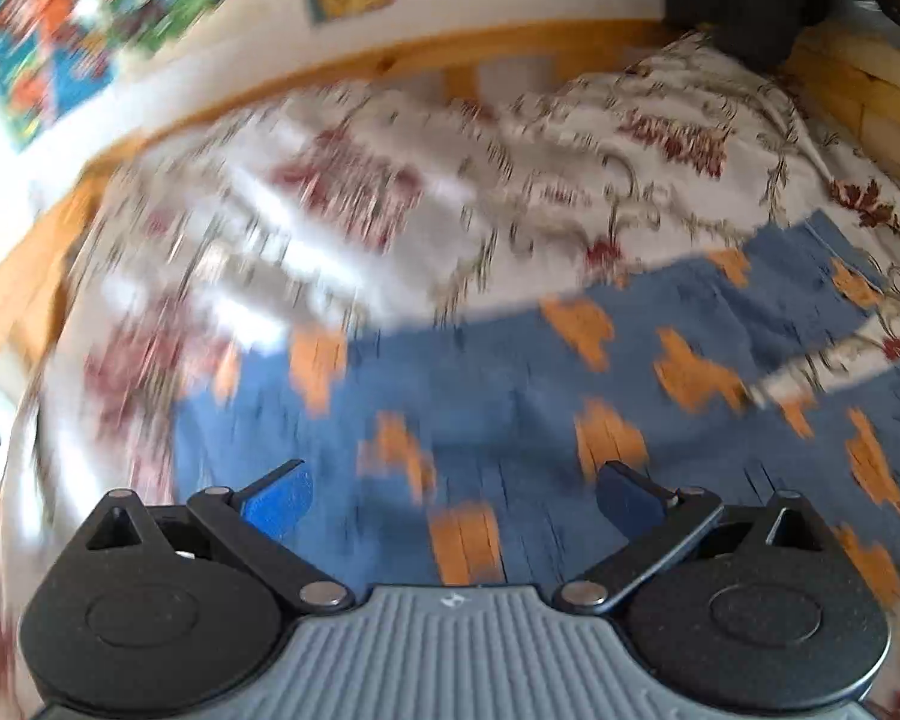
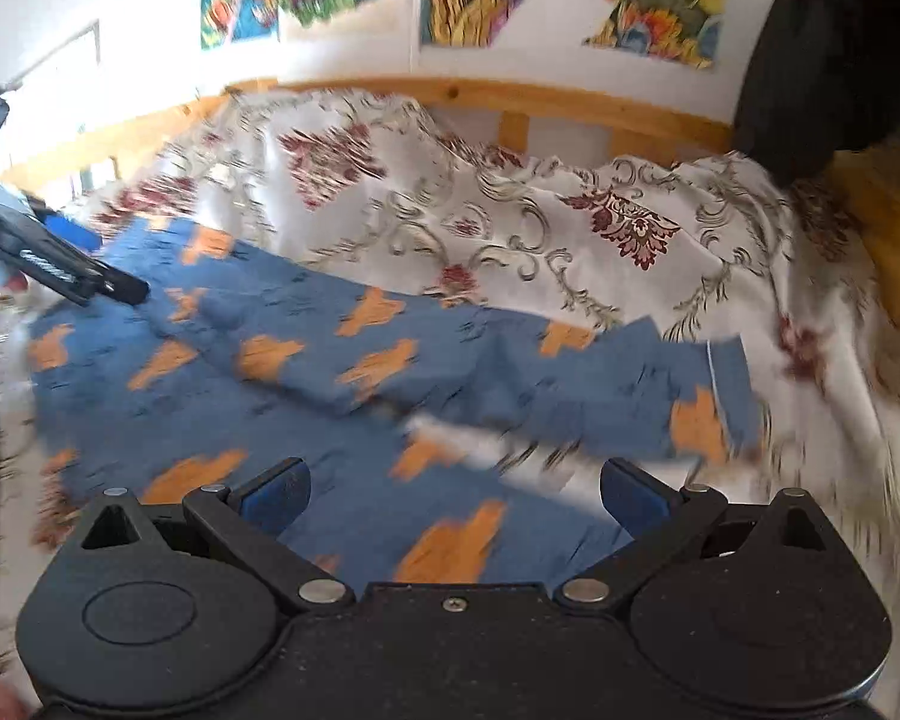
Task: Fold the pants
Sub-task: 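Grasp the pants hem with the left tool while the right tool grasps the other hem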
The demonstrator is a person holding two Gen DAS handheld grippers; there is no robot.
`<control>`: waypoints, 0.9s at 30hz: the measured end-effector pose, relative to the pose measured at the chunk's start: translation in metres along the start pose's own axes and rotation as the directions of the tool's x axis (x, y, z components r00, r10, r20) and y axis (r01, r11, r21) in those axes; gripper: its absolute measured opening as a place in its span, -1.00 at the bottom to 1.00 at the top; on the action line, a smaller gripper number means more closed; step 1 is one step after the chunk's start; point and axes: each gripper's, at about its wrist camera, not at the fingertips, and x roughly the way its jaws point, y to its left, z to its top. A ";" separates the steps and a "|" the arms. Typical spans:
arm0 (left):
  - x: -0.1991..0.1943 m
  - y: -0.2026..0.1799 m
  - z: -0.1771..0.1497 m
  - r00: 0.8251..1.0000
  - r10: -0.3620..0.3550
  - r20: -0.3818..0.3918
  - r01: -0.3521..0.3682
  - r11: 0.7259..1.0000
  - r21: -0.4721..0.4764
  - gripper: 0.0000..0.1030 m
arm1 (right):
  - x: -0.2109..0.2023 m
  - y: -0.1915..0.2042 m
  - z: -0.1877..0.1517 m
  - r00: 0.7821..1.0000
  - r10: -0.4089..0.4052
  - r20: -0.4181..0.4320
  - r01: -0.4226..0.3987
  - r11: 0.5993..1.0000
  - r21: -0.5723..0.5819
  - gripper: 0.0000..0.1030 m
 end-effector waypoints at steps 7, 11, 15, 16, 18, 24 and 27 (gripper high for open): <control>0.101 0.000 0.052 0.996 -0.084 0.036 0.080 0.992 0.099 1.00 | 0.122 -0.088 0.086 0.993 0.112 -0.047 -0.109 0.992 0.064 0.99; 0.157 -0.005 0.079 0.989 -0.149 -0.013 0.150 0.985 0.081 0.99 | 0.185 -0.106 0.111 0.973 0.192 -0.130 -0.185 0.981 0.067 0.92; 0.193 -0.015 0.093 0.971 -0.235 -0.035 0.237 0.953 0.190 0.74 | 0.223 -0.098 0.121 0.959 0.195 -0.205 -0.218 0.972 -0.094 0.54; 0.199 -0.018 0.094 0.968 -0.247 -0.042 0.250 0.941 0.230 0.69 | 0.230 -0.097 0.122 0.955 0.195 -0.223 -0.227 0.966 -0.127 0.47; 0.211 -0.024 0.095 0.960 -0.271 -0.076 0.281 0.913 0.295 0.46 | 0.240 -0.096 0.123 0.946 0.201 -0.254 -0.249 0.952 -0.177 0.28; 0.225 -0.027 0.098 0.913 -0.362 -0.187 0.407 0.845 0.349 0.42 | 0.261 -0.103 0.124 0.918 0.222 -0.328 -0.306 0.923 -0.231 0.01; 0.225 -0.028 0.093 0.908 -0.364 -0.207 0.416 0.837 0.354 0.10 | 0.261 -0.105 0.122 0.916 0.244 -0.319 -0.321 0.922 -0.217 -0.14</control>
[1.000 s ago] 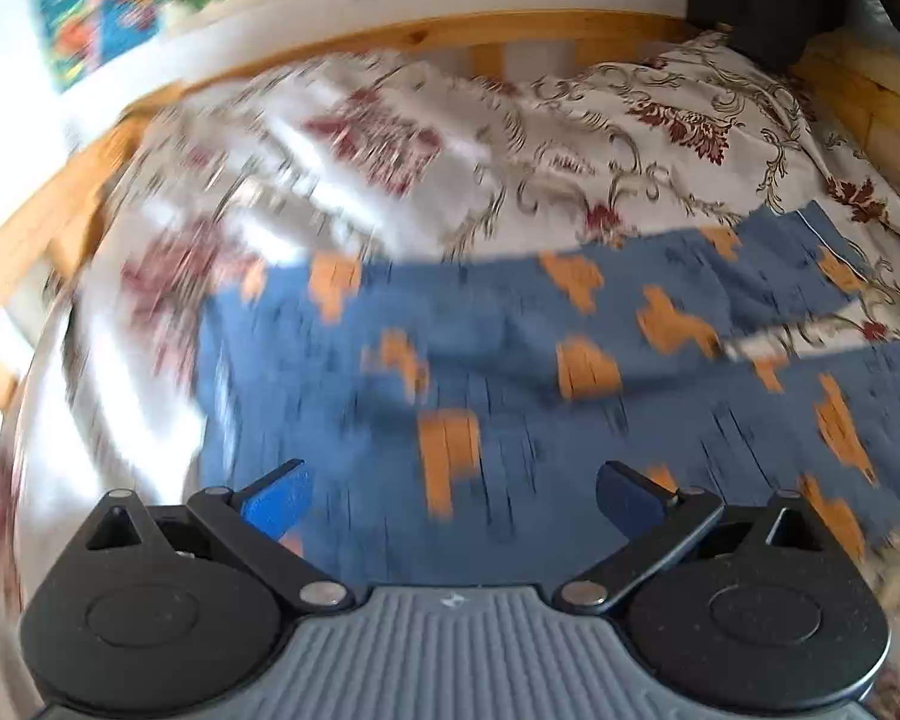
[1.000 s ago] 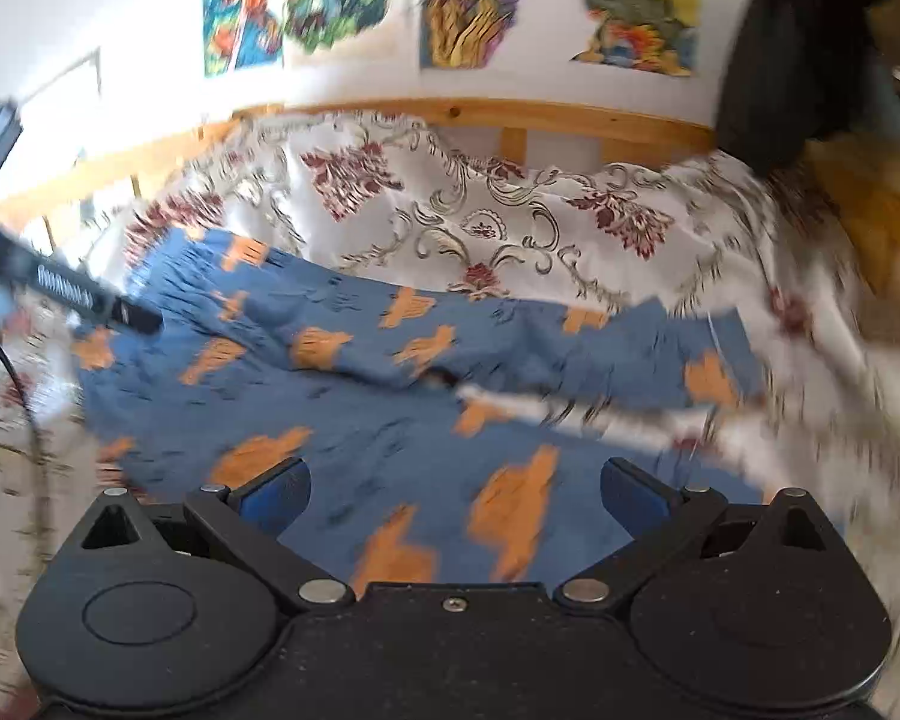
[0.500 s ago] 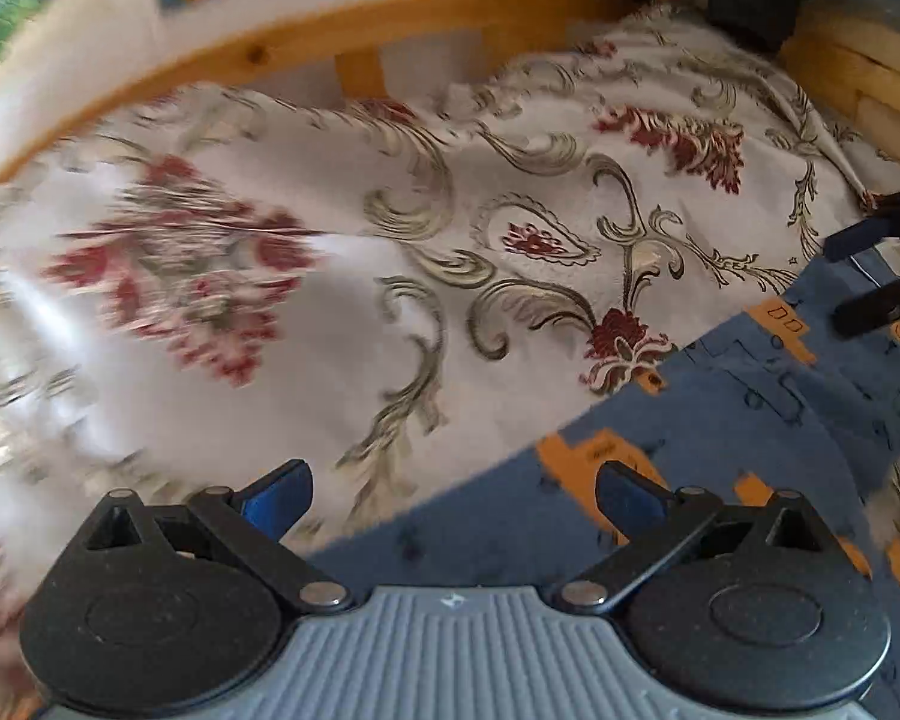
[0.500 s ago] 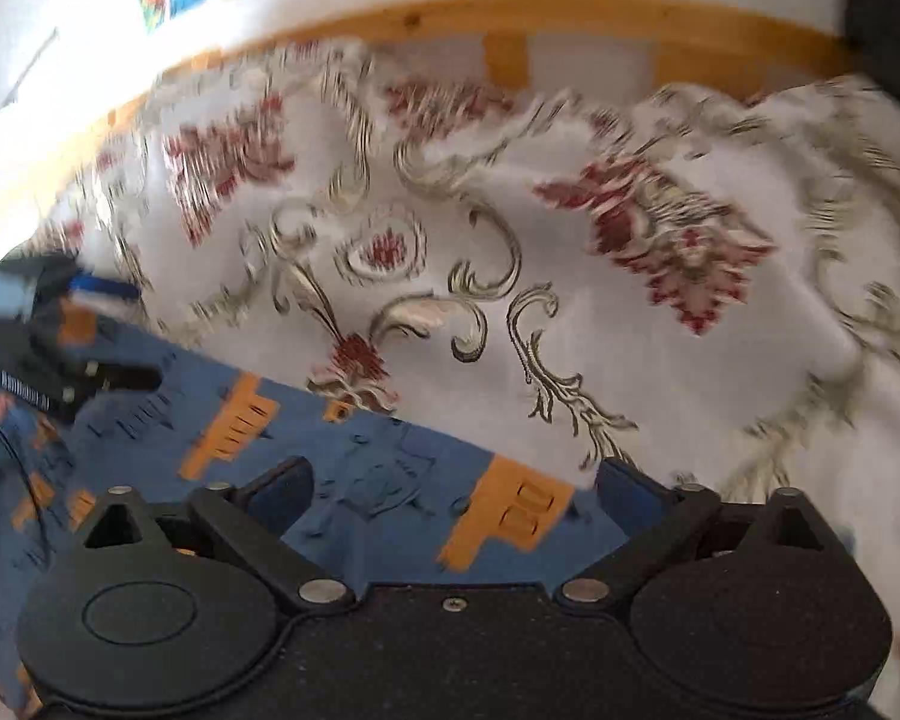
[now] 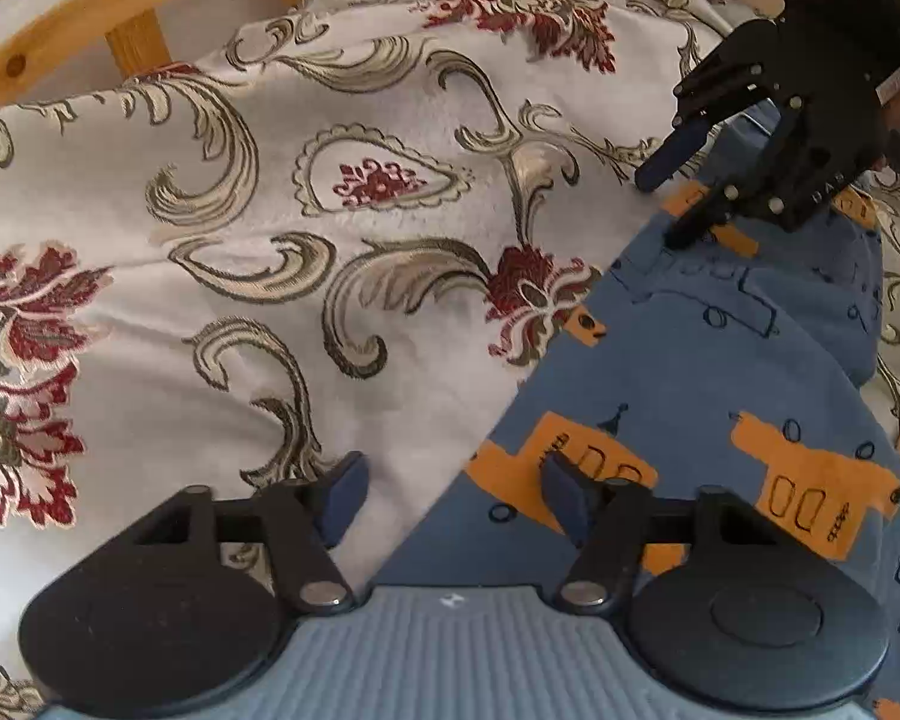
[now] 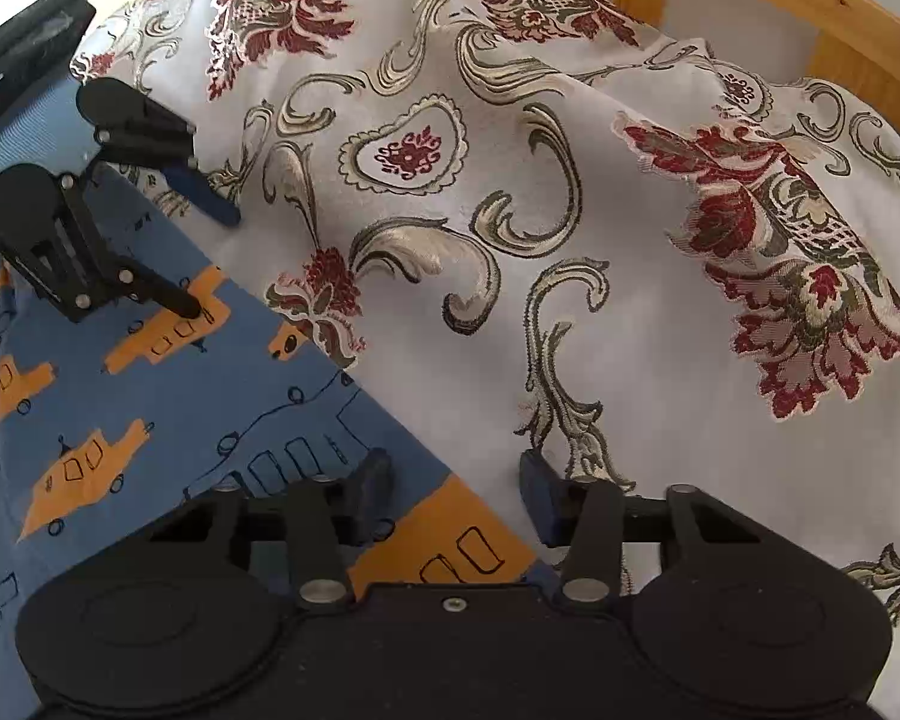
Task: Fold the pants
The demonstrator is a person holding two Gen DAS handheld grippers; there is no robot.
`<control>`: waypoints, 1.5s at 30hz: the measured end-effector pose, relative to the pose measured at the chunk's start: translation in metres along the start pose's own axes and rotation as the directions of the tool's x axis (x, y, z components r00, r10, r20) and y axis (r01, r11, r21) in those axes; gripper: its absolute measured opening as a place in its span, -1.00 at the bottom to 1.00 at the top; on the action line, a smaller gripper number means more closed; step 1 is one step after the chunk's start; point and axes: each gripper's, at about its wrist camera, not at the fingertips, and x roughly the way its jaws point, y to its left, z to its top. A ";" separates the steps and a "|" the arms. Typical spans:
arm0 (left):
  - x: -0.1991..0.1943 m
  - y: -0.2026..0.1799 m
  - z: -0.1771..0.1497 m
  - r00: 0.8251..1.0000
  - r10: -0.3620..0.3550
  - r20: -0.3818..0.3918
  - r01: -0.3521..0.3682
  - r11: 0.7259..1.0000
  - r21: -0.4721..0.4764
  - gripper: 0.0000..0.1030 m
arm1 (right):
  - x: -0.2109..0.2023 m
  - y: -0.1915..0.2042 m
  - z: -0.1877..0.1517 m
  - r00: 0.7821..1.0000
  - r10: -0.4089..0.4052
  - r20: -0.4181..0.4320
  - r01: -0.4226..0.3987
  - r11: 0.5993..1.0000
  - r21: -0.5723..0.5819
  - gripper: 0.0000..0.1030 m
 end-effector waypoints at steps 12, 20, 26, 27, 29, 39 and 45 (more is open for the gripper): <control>-0.007 -0.024 -0.005 0.997 0.077 0.025 -0.076 0.996 -0.048 -0.97 | -0.009 0.038 -0.011 0.995 -0.096 0.039 0.098 0.993 -0.063 -0.95; -0.031 -0.033 0.000 0.968 0.197 0.153 -0.187 0.980 -0.075 -0.97 | -0.025 0.048 -0.006 0.964 -0.235 0.124 0.244 0.967 -0.067 -0.96; -0.030 -0.025 0.011 0.949 0.254 0.186 -0.233 0.964 -0.127 -0.96 | -0.031 0.050 0.008 0.933 -0.320 0.163 0.338 0.936 -0.099 -0.96; -0.029 -0.023 0.012 0.947 0.259 0.188 -0.237 0.962 -0.136 -0.96 | -0.030 0.051 0.011 0.928 -0.333 0.165 0.352 0.930 -0.105 -0.96; -0.024 -0.019 0.015 0.945 0.271 0.183 -0.246 0.958 -0.150 -0.96 | -0.026 0.053 0.016 0.918 -0.358 0.171 0.380 0.917 -0.122 -0.97; 0.006 0.015 0.009 0.958 0.262 0.116 -0.221 0.932 -0.286 -0.94 | 0.013 0.026 0.021 0.896 -0.432 0.101 0.439 0.896 -0.064 -1.00; -0.013 0.028 -0.001 0.970 0.194 0.147 -0.139 0.938 -0.318 -0.25 | 0.005 0.020 0.016 0.901 -0.408 0.144 0.407 0.913 0.041 -0.55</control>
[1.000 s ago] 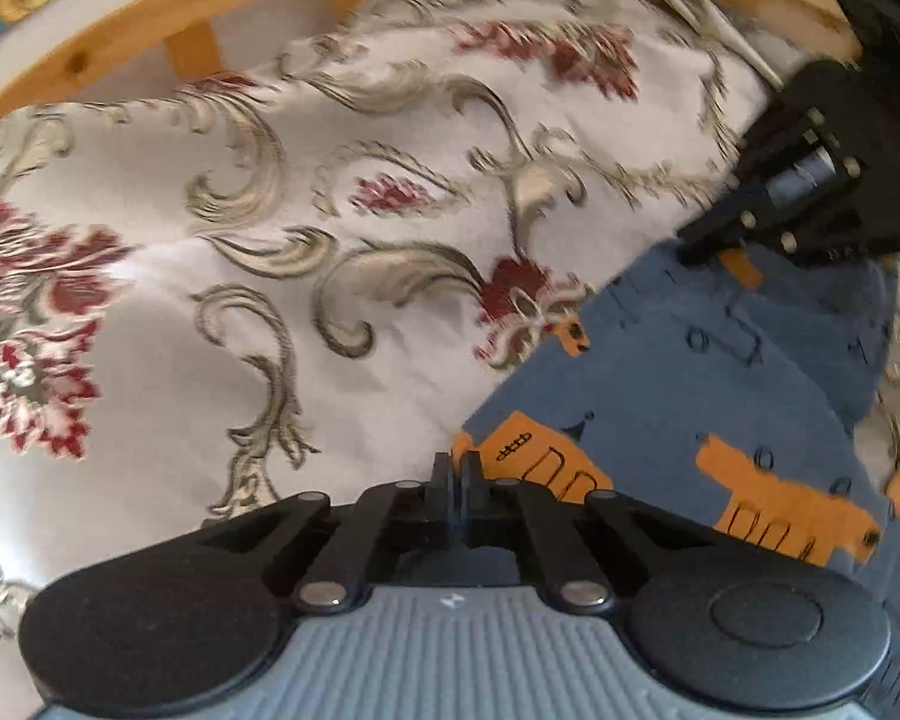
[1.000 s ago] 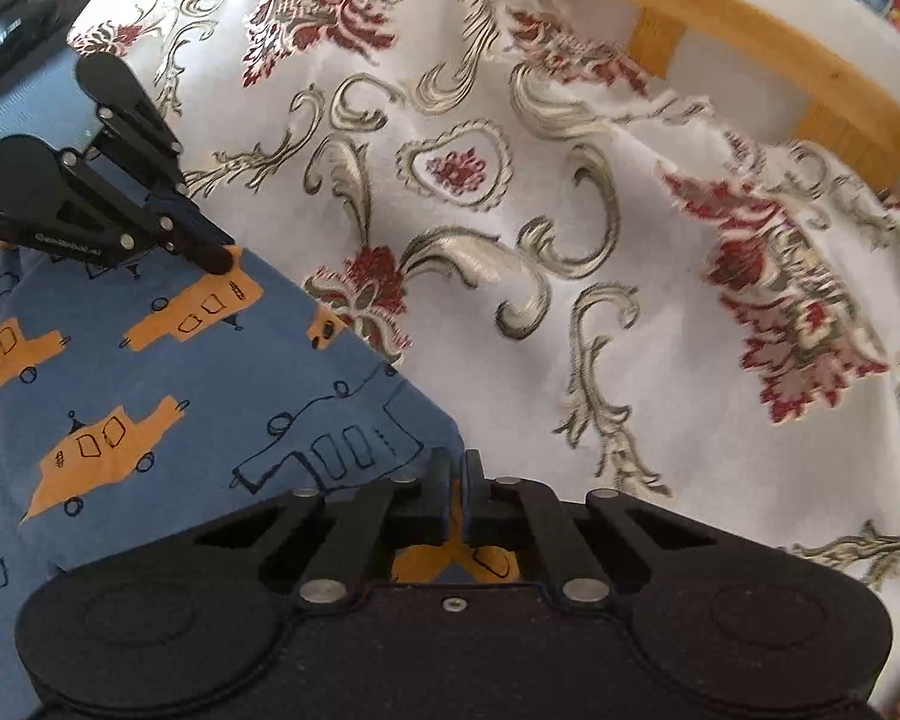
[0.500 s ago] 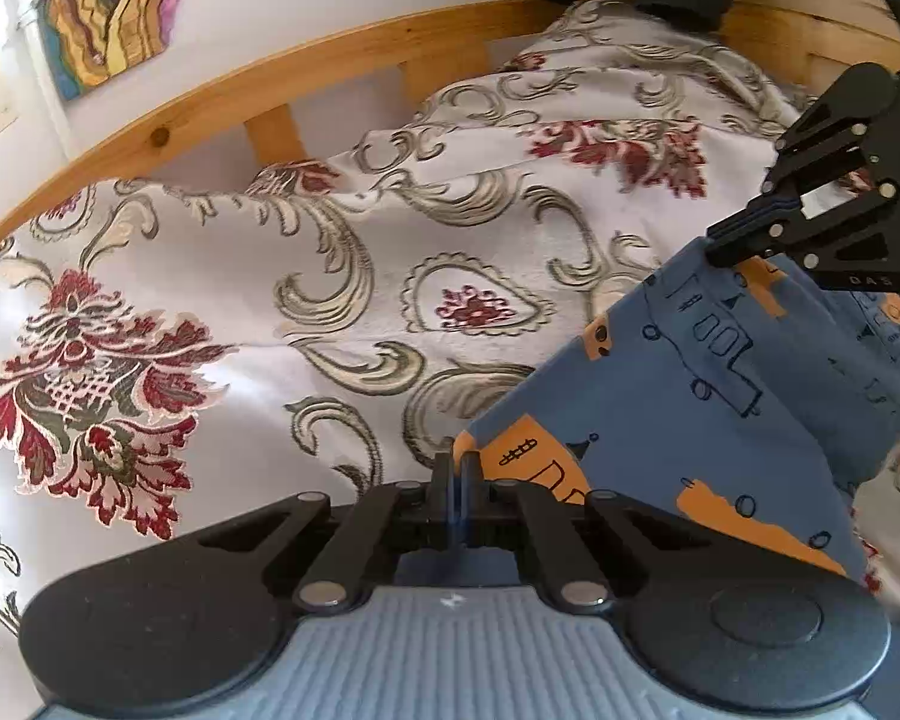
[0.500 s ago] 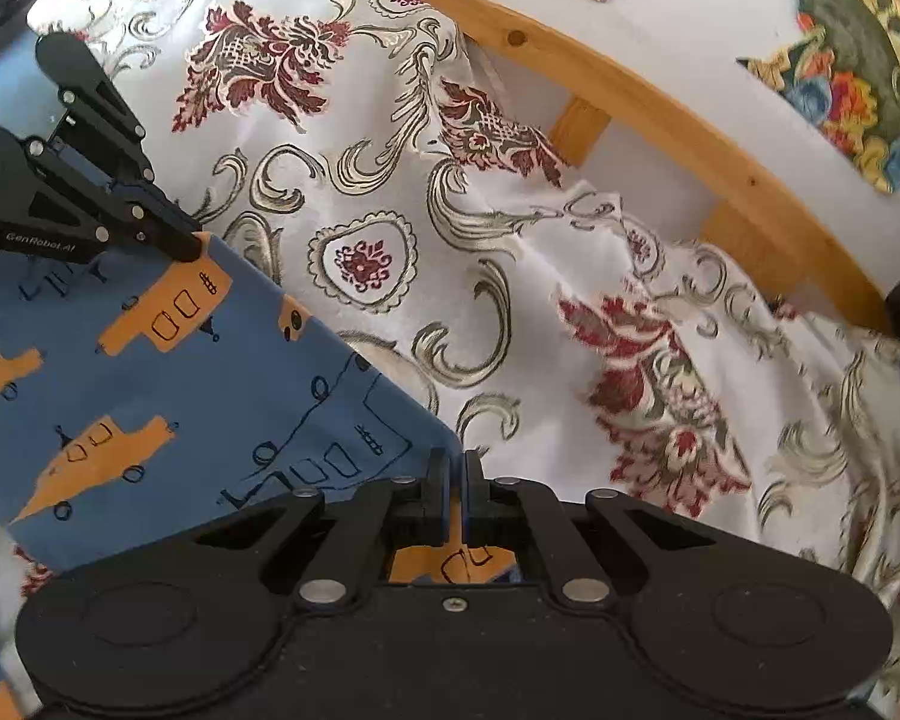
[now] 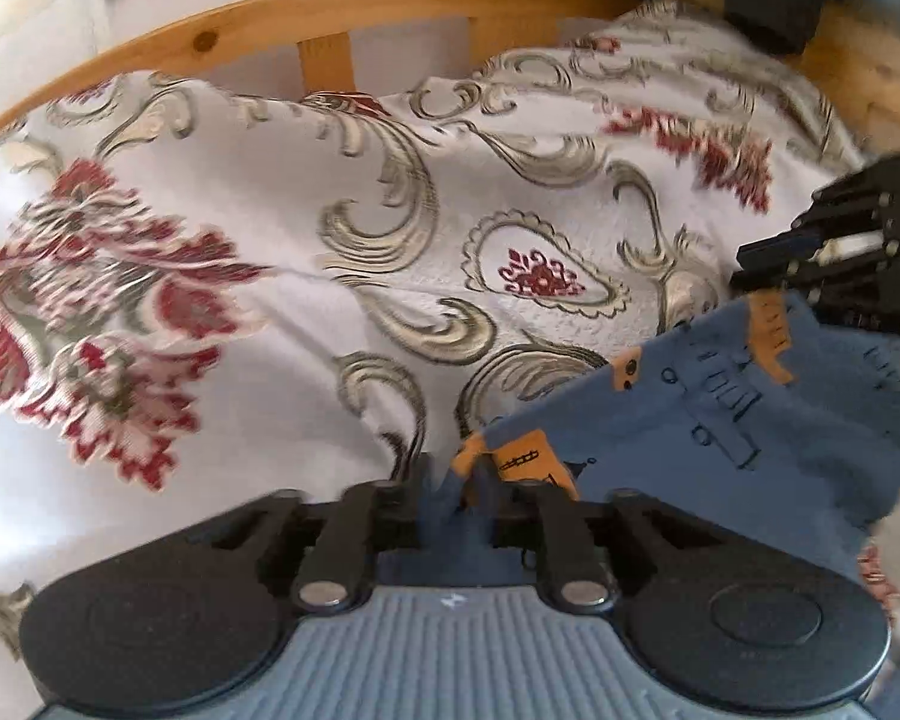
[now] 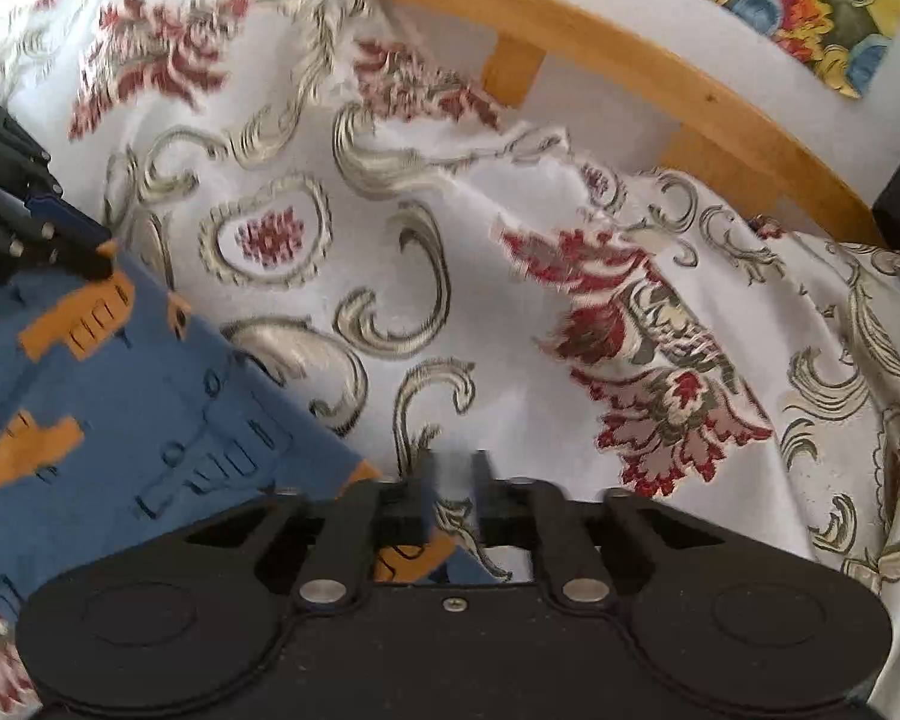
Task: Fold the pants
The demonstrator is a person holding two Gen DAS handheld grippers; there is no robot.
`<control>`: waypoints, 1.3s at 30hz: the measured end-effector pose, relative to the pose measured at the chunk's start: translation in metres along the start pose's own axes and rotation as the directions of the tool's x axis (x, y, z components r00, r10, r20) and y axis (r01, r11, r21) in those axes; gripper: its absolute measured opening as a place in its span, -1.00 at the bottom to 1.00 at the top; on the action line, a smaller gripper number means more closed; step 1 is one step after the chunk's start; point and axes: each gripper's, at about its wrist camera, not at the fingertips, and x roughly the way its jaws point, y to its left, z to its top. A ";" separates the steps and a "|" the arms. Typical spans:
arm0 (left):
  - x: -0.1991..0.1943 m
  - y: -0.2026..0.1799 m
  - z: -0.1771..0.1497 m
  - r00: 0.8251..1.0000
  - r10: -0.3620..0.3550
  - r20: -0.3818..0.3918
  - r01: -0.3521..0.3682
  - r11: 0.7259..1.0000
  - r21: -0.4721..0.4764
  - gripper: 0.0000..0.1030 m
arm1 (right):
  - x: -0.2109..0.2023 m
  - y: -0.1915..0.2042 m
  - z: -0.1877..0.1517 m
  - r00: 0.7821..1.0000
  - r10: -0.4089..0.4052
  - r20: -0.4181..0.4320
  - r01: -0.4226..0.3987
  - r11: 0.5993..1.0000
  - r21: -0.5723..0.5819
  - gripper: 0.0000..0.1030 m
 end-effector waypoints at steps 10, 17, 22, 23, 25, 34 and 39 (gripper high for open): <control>-0.117 0.092 -0.045 0.992 0.109 0.069 -0.107 0.994 -0.033 0.78 | -0.052 0.061 0.006 0.945 0.266 0.190 -0.258 0.964 -0.068 0.78; -0.154 0.133 -0.052 0.992 0.114 -0.050 -0.115 0.993 -0.027 0.85 | -0.037 0.126 0.047 0.882 0.431 0.192 -0.389 0.894 -0.221 0.83; -0.146 0.127 -0.060 0.985 0.063 -0.159 -0.058 0.998 0.038 0.62 | -0.003 0.144 0.084 0.882 0.444 0.159 -0.397 0.881 -0.258 0.68; -0.143 0.124 -0.059 0.979 0.090 -0.181 -0.079 0.995 0.064 0.50 | 0.004 0.145 0.091 0.882 0.448 0.146 -0.400 0.876 -0.270 0.58; -0.136 0.118 -0.055 0.965 0.130 -0.226 -0.109 0.989 0.105 0.44 | 0.016 0.147 0.101 0.886 0.449 0.117 -0.401 0.868 -0.292 0.46; -0.131 0.105 -0.045 0.956 0.171 -0.237 -0.137 0.979 0.153 -0.05 | 0.023 0.157 0.113 0.866 0.500 0.026 -0.459 0.814 -0.355 0.08; -0.124 0.105 -0.036 0.946 0.189 -0.262 -0.150 0.976 0.160 -0.48 | 0.036 0.170 0.116 0.899 0.436 -0.045 -0.416 0.816 -0.401 0.05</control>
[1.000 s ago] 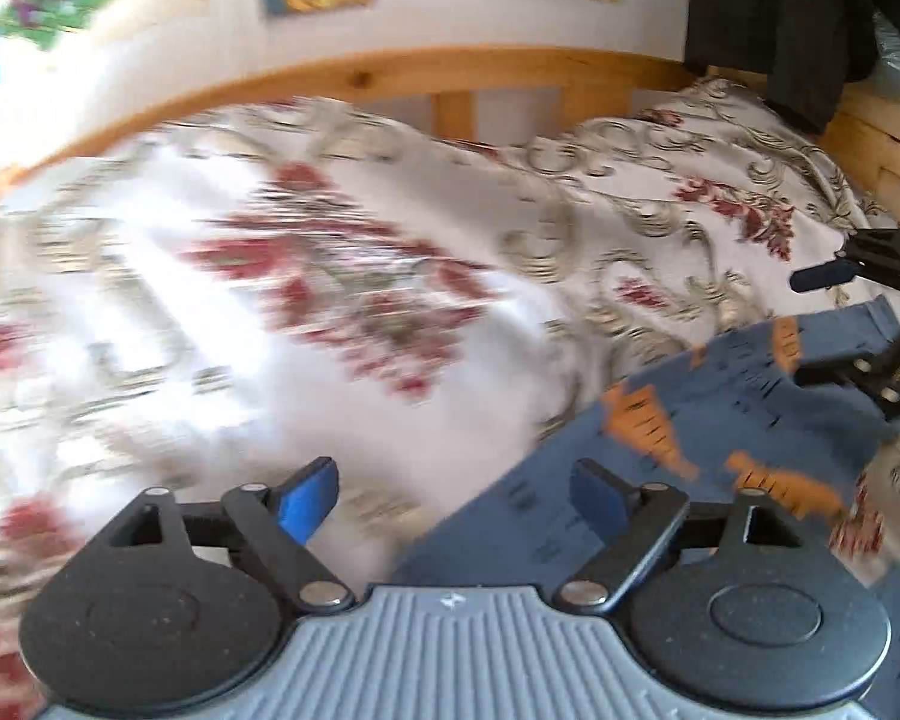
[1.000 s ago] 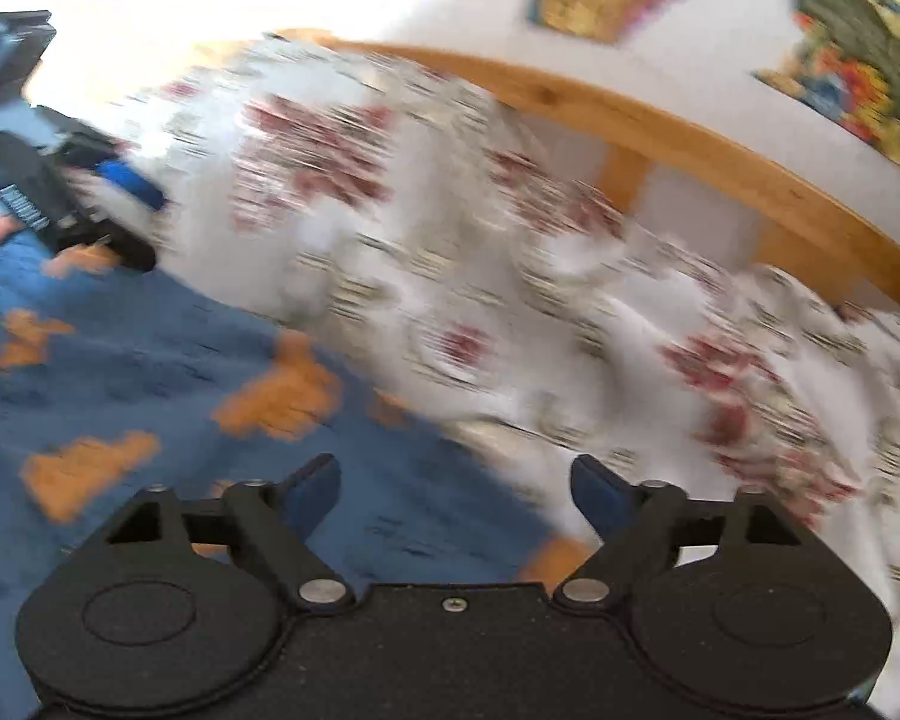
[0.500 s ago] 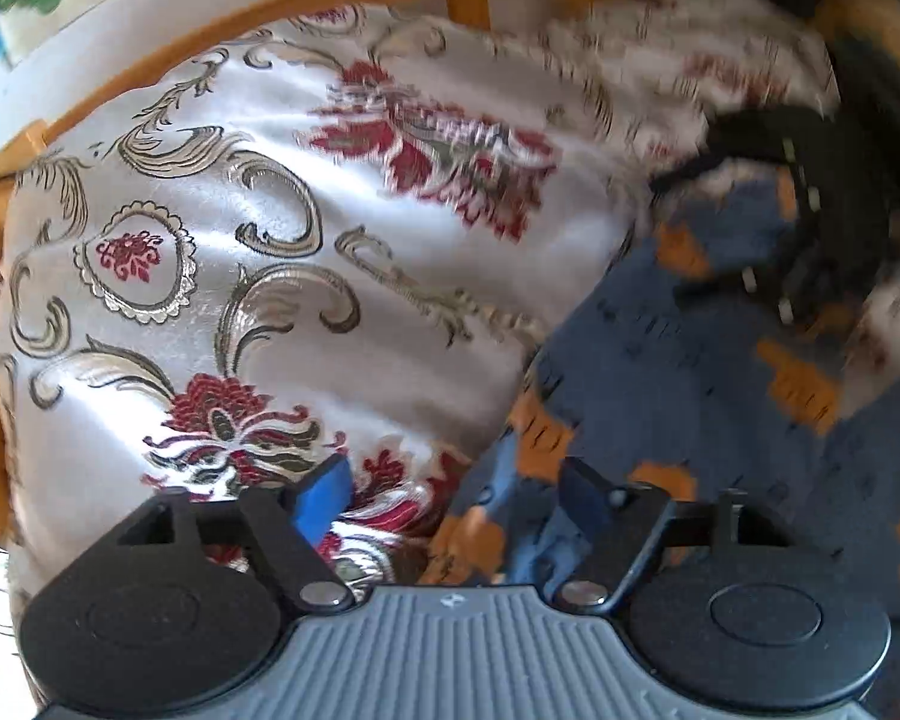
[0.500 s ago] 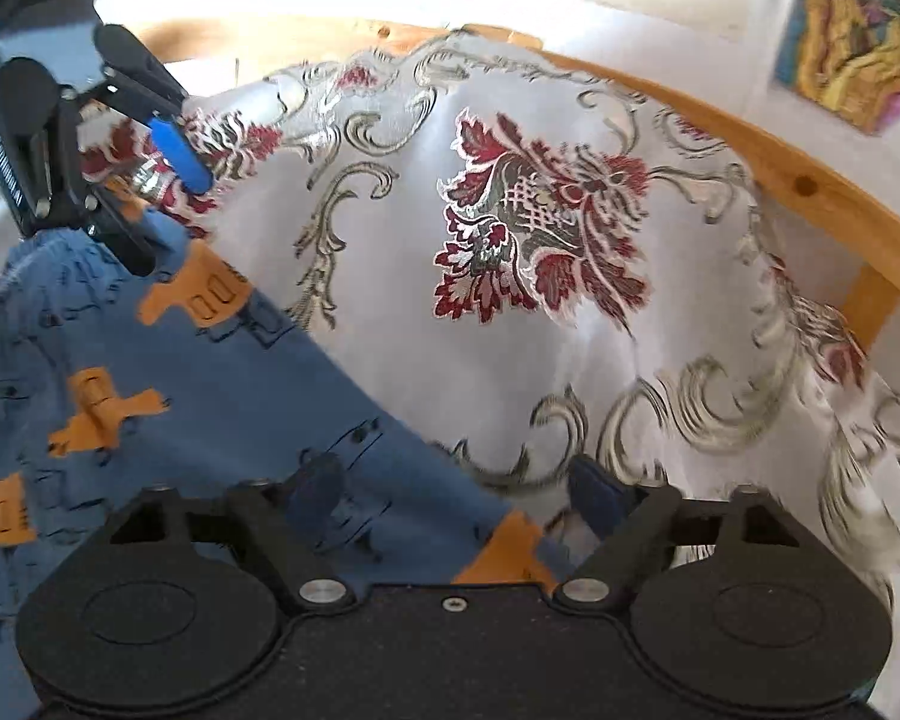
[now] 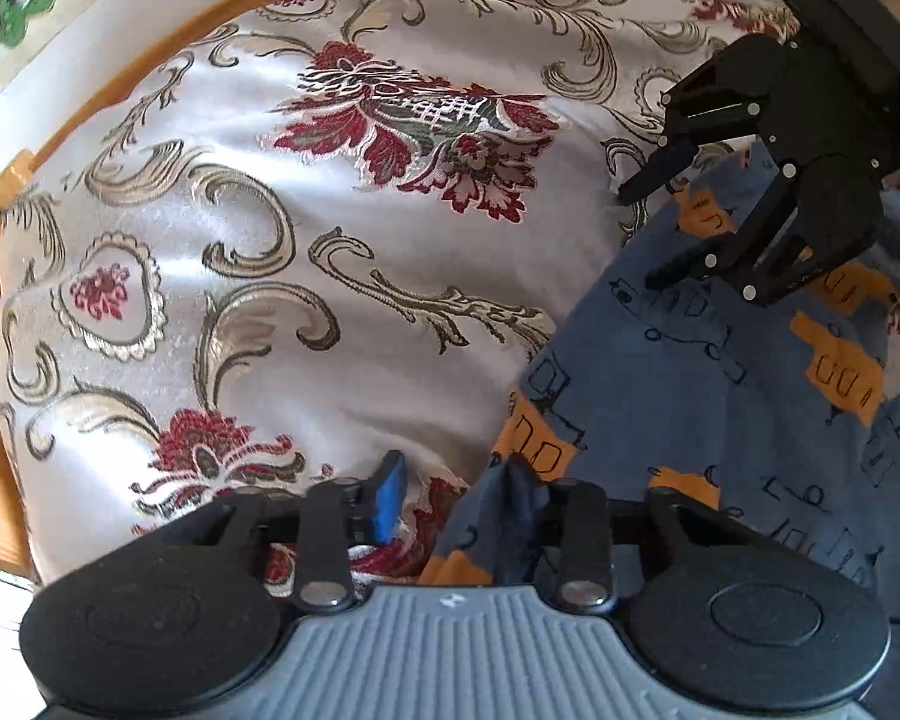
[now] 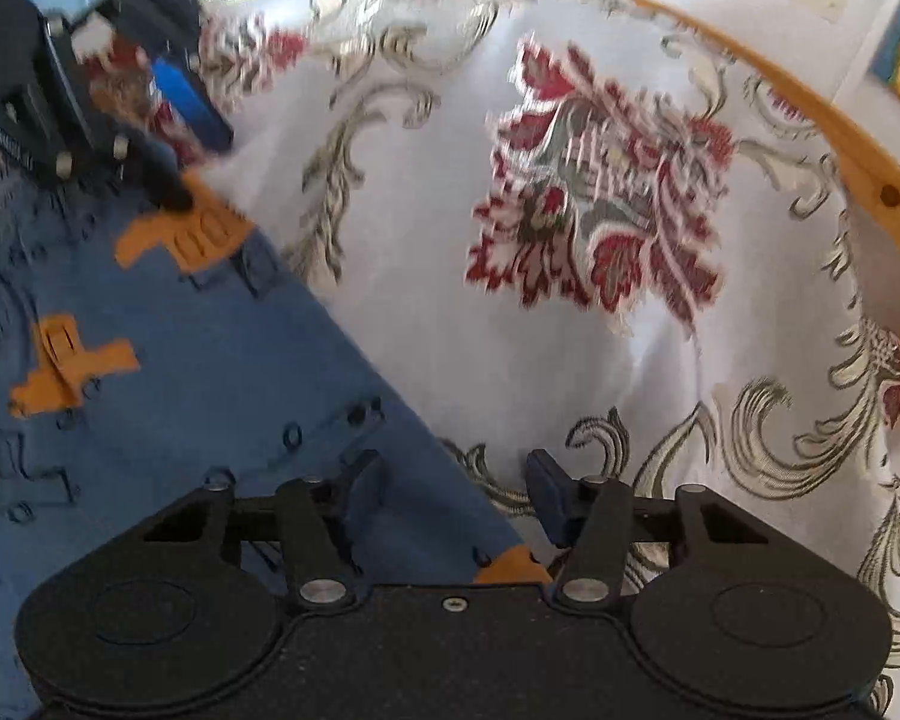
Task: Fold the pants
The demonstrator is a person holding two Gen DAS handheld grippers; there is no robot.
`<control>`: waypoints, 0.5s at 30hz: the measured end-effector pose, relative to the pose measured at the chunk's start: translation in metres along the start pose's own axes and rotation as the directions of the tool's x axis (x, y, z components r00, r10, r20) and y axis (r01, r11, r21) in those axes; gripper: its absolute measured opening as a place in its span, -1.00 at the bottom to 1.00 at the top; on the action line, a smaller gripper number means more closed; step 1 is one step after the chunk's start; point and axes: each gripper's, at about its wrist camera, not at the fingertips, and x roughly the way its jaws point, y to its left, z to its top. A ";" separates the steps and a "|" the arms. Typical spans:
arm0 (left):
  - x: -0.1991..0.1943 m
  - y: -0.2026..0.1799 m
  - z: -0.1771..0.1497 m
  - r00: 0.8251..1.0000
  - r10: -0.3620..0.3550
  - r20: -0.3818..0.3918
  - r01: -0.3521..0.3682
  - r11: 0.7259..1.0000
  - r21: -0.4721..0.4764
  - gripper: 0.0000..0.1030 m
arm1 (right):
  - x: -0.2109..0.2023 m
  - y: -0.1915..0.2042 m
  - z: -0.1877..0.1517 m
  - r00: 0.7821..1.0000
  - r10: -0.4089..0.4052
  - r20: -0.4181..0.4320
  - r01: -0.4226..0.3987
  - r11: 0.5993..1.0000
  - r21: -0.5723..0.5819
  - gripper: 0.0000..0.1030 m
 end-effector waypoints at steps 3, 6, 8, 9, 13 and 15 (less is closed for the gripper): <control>-0.002 0.000 0.001 1.000 -0.016 0.005 0.016 1.000 0.000 -0.86 | -0.002 -0.004 -0.002 0.999 0.023 -0.033 -0.023 1.000 0.013 -0.34; -0.003 -0.006 -0.002 1.000 -0.003 0.030 0.002 1.000 0.005 -0.95 | -0.007 -0.008 -0.005 0.999 -0.002 -0.036 0.003 0.999 0.032 -0.95; -0.006 -0.009 -0.006 0.999 0.010 0.047 -0.010 1.000 0.015 -0.96 | -0.014 -0.007 -0.007 1.000 -0.005 -0.019 0.006 0.999 0.044 -1.00; -0.008 -0.011 -0.008 0.998 0.013 0.058 -0.014 1.000 0.017 -0.96 | -0.018 -0.005 -0.008 1.000 -0.018 -0.005 0.018 0.999 0.043 -1.00; -0.021 -0.013 -0.015 0.993 0.041 0.113 -0.043 0.999 0.013 -0.97 | -0.045 0.006 -0.015 0.994 -0.088 0.064 0.083 0.994 0.068 -1.00; -0.030 -0.015 -0.020 0.988 0.055 0.143 -0.056 0.998 0.004 -0.97 | -0.062 0.016 -0.020 0.986 -0.135 0.097 0.130 0.990 0.063 -1.00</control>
